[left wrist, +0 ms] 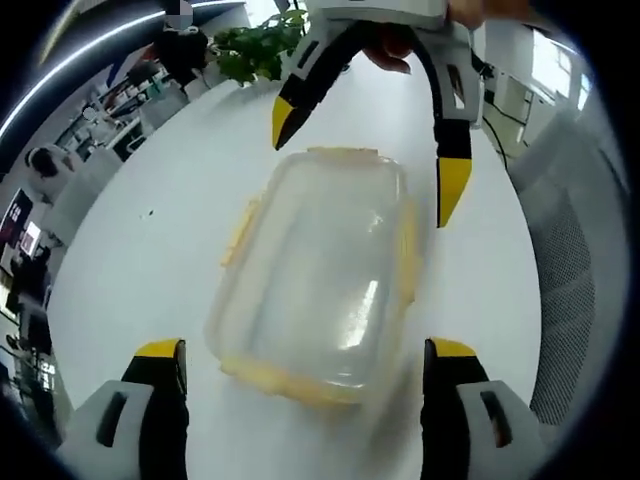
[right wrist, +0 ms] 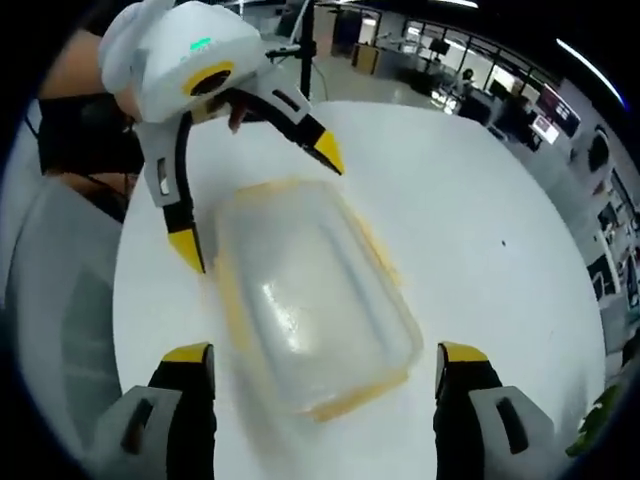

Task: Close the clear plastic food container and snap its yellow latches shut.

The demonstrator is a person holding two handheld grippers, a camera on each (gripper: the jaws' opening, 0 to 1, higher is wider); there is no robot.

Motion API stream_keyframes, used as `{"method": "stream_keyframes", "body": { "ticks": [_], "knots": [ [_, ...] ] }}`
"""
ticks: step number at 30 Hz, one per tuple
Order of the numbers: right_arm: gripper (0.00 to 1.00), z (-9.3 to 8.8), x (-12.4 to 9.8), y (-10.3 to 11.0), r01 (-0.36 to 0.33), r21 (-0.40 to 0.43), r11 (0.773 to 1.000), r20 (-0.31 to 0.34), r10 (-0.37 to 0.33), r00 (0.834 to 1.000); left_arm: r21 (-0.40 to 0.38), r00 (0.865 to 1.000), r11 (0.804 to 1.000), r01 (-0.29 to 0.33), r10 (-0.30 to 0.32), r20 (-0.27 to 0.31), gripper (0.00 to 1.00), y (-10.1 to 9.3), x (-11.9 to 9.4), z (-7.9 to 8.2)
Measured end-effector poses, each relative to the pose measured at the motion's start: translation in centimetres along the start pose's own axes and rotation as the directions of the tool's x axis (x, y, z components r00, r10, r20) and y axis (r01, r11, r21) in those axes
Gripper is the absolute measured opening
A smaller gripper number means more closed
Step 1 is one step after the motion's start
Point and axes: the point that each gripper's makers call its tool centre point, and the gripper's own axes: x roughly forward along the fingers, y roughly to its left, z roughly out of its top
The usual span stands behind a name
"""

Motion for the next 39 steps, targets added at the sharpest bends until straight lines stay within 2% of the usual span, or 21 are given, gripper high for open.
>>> {"method": "stream_keyframes", "body": {
  "ticks": [14,22,39],
  "knots": [
    [0.92,0.3,-0.6,0.6,0.011,0.100,0.995,0.085,-0.019,0.996,-0.053,0.998,0.998,-0.034,0.037,0.054,0.99,-0.1,-0.9,0.1],
    [0.92,0.4,-1.0,1.0,0.025,0.123,0.992,0.125,-0.040,0.991,-0.096,0.995,0.994,-0.054,0.062,0.082,0.98,0.0,-1.6,-0.2],
    [0.91,0.0,-2.2,1.5,0.068,0.189,0.980,0.215,-0.108,0.971,-0.172,0.980,0.981,-0.085,0.113,0.163,0.98,-0.5,-2.8,-0.2]
  ]
}}
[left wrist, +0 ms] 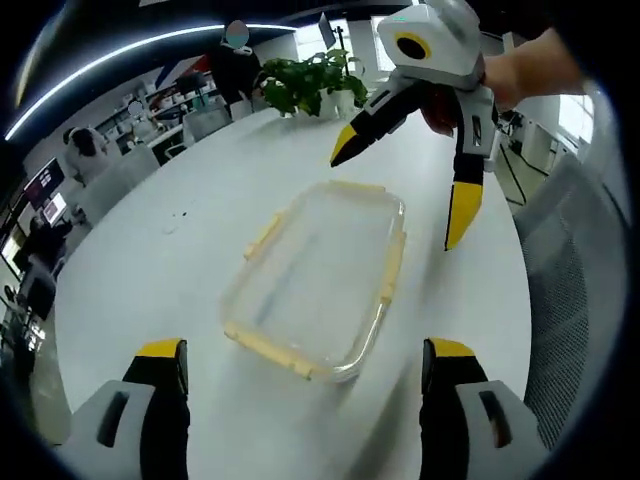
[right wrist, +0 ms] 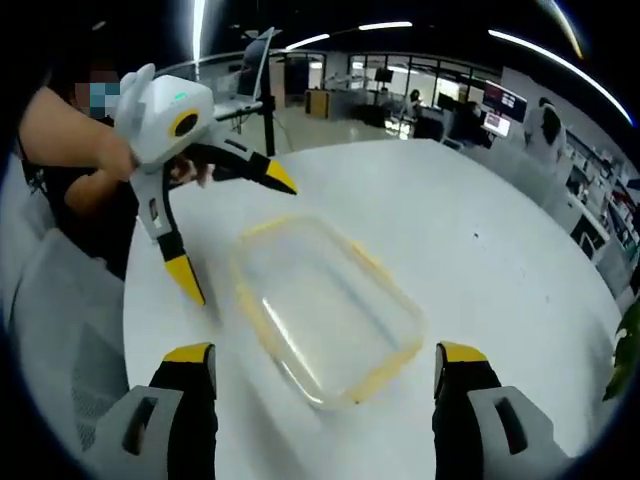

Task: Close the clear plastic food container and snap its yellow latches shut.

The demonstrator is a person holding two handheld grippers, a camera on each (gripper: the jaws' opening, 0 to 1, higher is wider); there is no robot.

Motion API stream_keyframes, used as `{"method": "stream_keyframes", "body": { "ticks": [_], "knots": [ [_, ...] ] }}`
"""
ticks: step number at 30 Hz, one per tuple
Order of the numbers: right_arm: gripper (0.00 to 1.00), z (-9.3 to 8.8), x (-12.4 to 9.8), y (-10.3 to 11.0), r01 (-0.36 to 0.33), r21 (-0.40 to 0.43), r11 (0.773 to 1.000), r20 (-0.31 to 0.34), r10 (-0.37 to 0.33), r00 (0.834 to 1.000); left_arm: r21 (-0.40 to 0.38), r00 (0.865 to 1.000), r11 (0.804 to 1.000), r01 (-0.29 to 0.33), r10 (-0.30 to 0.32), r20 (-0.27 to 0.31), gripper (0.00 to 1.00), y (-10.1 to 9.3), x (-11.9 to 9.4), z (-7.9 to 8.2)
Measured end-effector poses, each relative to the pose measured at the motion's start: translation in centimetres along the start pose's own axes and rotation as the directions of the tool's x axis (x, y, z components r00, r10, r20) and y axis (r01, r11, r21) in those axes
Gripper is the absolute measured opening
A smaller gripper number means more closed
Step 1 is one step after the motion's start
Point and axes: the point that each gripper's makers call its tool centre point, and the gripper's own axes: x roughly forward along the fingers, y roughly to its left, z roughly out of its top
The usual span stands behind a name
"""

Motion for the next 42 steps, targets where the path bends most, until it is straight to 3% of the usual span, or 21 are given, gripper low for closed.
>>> {"method": "stream_keyframes", "body": {
  "ticks": [27,42],
  "knots": [
    [0.89,-1.1,-2.5,0.7,0.091,0.045,0.995,0.133,-0.096,0.986,-0.086,0.994,0.994,-0.067,0.074,0.079,0.97,-2.3,-2.0,-1.6],
    [0.88,-2.6,-3.6,1.8,0.104,0.074,0.992,0.148,-0.114,0.982,-0.144,0.990,0.986,-0.079,0.095,0.109,0.98,-3.8,-3.1,-2.7]
  ]
}}
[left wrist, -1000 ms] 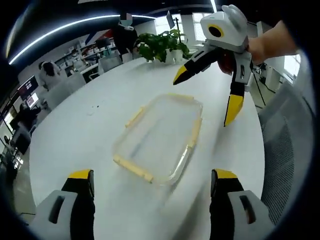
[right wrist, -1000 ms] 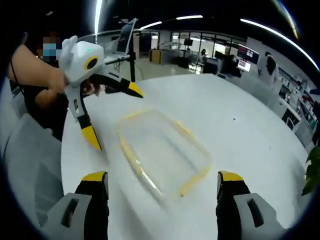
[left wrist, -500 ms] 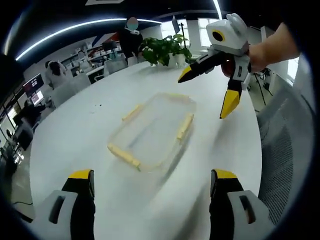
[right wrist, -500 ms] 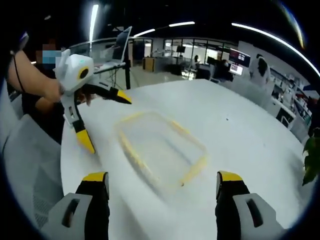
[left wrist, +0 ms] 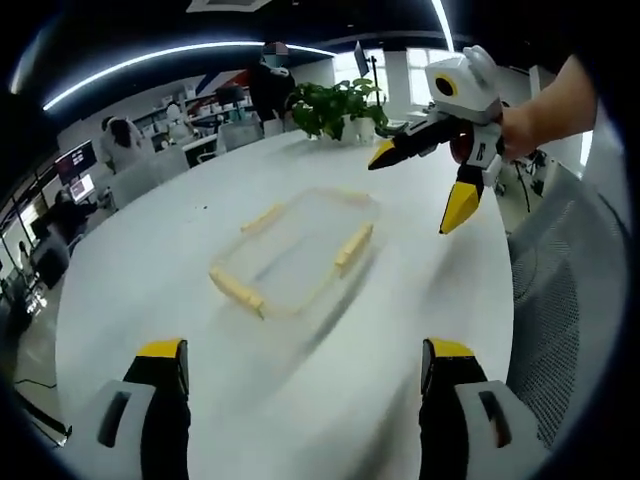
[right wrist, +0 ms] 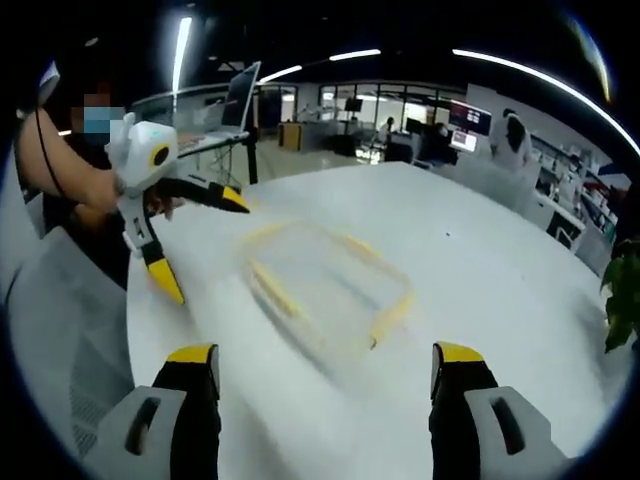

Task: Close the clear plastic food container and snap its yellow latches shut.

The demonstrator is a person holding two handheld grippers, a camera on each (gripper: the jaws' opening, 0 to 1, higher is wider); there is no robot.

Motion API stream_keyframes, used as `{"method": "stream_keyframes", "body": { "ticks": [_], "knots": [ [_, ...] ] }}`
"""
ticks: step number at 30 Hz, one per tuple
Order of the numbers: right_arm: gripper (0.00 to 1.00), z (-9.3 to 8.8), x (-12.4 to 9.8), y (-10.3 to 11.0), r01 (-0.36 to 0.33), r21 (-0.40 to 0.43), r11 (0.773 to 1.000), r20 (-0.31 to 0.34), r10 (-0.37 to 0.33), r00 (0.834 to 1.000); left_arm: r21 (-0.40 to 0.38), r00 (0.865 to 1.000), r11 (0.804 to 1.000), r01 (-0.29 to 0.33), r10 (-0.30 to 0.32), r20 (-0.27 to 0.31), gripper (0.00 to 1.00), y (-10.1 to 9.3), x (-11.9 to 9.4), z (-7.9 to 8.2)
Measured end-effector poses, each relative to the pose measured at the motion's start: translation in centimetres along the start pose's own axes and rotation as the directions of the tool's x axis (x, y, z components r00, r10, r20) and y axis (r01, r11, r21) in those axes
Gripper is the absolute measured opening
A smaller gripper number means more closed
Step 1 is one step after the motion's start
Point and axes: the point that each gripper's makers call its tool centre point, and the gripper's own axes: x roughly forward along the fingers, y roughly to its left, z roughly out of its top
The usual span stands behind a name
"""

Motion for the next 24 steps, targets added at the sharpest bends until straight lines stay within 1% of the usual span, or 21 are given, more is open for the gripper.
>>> {"method": "stream_keyframes", "body": {
  "ticks": [2,7,10,19,24],
  "knots": [
    [0.88,-0.1,-0.3,0.1,0.003,0.005,1.000,0.008,-0.003,1.000,-0.002,1.000,1.000,0.001,-0.001,0.001,0.98,-0.2,-0.1,-0.1],
    [0.88,-1.2,-0.9,0.5,0.005,0.006,1.000,0.003,-0.005,1.000,-0.014,1.000,1.000,-0.002,0.002,0.006,0.97,-0.8,-0.6,-0.4],
    [0.89,-1.6,-1.5,0.5,0.012,0.024,1.000,0.009,-0.012,1.000,-0.028,1.000,1.000,0.000,0.000,0.007,0.95,-1.2,-0.7,-0.6],
    [0.88,-2.9,-3.2,0.7,0.043,0.047,0.998,0.018,-0.044,0.999,-0.058,1.000,0.998,-0.002,0.002,0.001,0.96,-2.2,-1.4,-1.7],
    [0.88,-3.6,-3.9,1.1,0.047,0.053,0.997,0.016,-0.048,0.999,-0.078,1.000,0.997,-0.010,0.011,0.011,0.95,-2.4,-1.7,-1.8]
  ]
}}
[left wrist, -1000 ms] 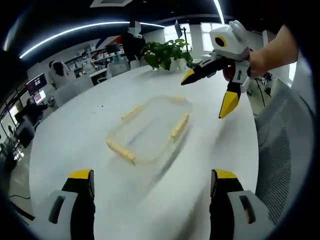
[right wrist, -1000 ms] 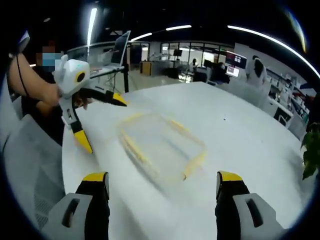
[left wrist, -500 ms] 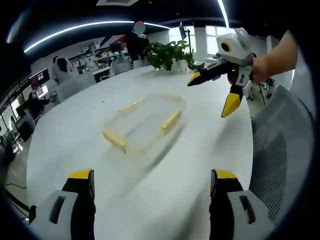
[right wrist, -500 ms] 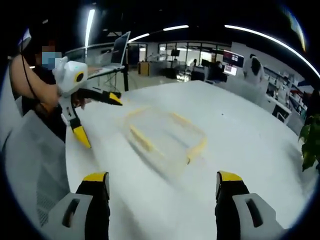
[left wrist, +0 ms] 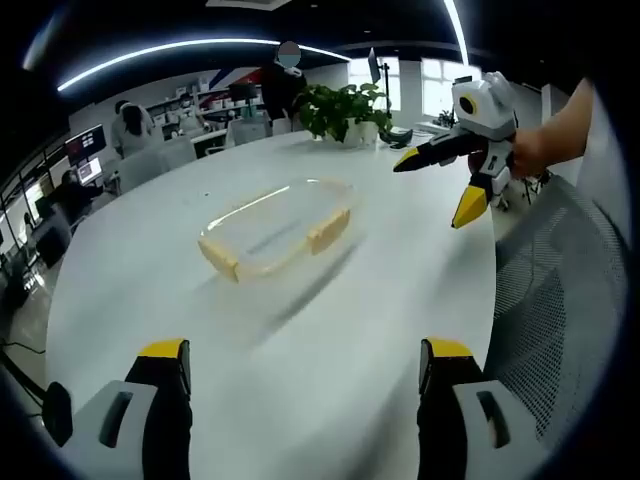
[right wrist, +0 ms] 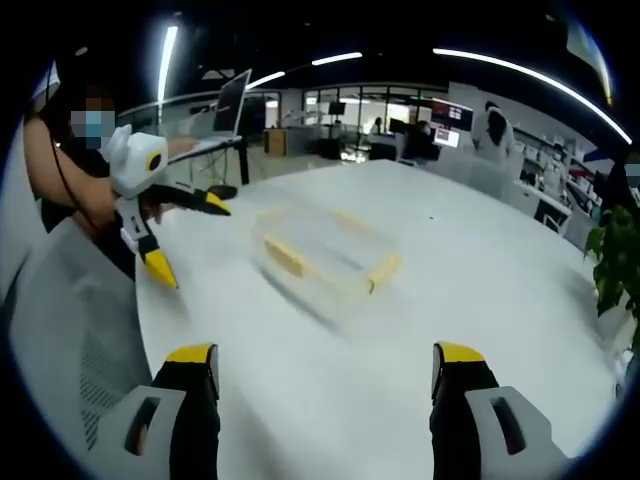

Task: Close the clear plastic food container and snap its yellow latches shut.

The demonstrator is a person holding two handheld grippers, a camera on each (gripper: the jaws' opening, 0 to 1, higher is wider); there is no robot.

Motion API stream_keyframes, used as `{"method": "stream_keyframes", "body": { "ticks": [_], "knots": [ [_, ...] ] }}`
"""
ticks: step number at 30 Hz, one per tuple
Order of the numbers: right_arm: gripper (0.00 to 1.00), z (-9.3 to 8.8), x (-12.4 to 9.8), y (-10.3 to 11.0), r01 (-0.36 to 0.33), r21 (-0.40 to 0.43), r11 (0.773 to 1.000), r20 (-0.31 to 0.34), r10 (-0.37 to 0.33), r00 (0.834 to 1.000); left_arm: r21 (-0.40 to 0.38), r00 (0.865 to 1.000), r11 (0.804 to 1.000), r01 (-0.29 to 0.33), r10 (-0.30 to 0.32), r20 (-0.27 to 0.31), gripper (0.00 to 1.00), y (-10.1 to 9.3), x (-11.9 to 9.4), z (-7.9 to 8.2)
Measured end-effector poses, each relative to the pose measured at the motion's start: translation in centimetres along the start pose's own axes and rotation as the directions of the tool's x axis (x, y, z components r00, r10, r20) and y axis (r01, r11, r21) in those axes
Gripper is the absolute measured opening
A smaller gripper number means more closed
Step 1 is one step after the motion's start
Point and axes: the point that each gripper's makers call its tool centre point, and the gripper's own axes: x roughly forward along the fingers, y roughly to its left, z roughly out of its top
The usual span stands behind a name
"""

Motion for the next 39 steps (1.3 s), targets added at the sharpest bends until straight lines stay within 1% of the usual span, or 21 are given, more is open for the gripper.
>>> {"method": "stream_keyframes", "body": {
  "ticks": [3,10,15,20,23,26,27,29,39],
  "knots": [
    [0.88,-0.2,-0.4,-0.1,0.006,-0.001,1.000,0.002,-0.006,1.000,-0.005,1.000,1.000,-0.001,0.001,0.000,0.95,-0.4,-0.3,-0.3],
    [0.88,-0.7,-1.4,-0.3,0.033,0.005,0.999,0.013,-0.033,0.999,-0.025,1.000,1.000,-0.010,0.010,-0.001,0.95,-0.6,-0.9,-0.9],
    [0.88,-1.1,-1.9,-0.3,0.040,0.012,0.999,0.015,-0.040,0.999,-0.035,1.000,0.999,-0.014,0.014,-0.003,0.95,-1.0,-1.1,-1.4],
    [0.88,-1.5,-2.3,-0.5,0.061,0.025,0.998,0.022,-0.062,0.998,-0.052,1.000,0.998,-0.024,0.025,0.008,0.95,-0.6,-1.2,-1.2],
    [0.88,-1.2,-2.5,-0.9,0.071,0.034,0.997,0.033,-0.073,0.997,-0.041,1.000,0.999,-0.018,0.018,-0.006,0.95,-0.9,-1.1,-1.5],
    [0.88,-1.5,-2.4,-0.9,0.074,0.040,0.997,0.030,-0.075,0.997,-0.031,1.000,0.999,-0.013,0.013,-0.006,0.95,-1.1,-1.1,-1.3],
    [0.88,-1.6,-2.4,-0.9,0.072,0.037,0.997,0.023,-0.073,0.997,-0.029,1.000,0.999,-0.013,0.013,-0.007,0.95,-1.1,-1.0,-1.4],
    [0.88,-1.5,-2.4,-0.9,0.071,0.040,0.997,0.032,-0.073,0.997,-0.029,1.000,0.999,-0.013,0.013,-0.009,0.95,-1.1,-1.0,-1.5],
    [0.88,-1.5,-2.3,-0.7,0.065,0.037,0.997,0.031,-0.067,0.997,-0.033,1.000,0.999,-0.023,0.023,-0.009,0.95,-0.9,-1.1,-1.5]
  ]
}}
